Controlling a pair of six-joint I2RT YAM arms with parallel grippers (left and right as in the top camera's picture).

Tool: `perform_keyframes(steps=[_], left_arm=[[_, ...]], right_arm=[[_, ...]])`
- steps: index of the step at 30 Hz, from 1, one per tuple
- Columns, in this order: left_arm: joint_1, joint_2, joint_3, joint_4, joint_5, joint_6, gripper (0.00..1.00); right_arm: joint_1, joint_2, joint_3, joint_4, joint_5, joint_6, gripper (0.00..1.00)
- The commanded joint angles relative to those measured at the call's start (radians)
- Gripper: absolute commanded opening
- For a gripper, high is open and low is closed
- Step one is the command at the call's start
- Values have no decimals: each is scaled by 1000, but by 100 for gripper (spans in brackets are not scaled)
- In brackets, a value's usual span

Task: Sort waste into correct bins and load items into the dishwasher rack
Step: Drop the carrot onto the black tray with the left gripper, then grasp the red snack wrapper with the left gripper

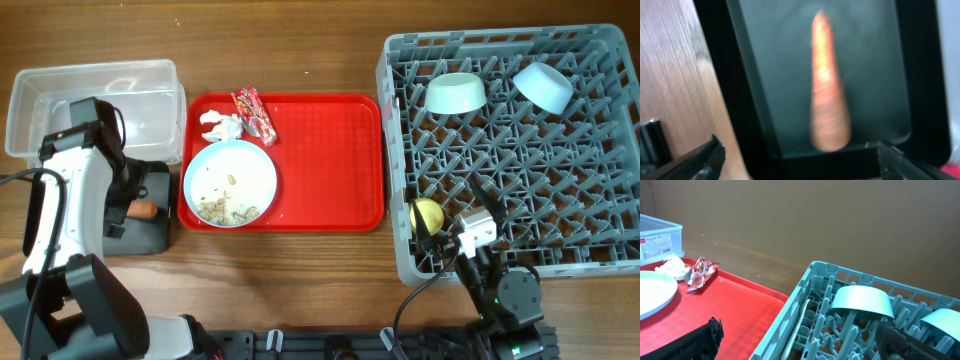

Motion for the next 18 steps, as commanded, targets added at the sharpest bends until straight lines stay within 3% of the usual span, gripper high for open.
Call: perform_keyframes(steps=[1,5,7,10,13,18], left_arm=[[-46,-24,56,-42,146,78,98],[-257,-37,56,36,210,228,75],[-374,-25,55,96,184,313,70],[-581,18,55,251,-12,367,70],[-667,71,55,479,-66,489,70],[-655,197,55,758,30,518,65]], right_arm=[[-5,-7,-1,3,8,-3,100],[-5,-7,-1,3,8,-3,100],[-5,-7,-1,3,8,-3,100],[-5,-7,-1,3,8,-3,100],[-5,-7,-1,3,8,-3,100],[-5,-7,-1,3,8,-3,100]])
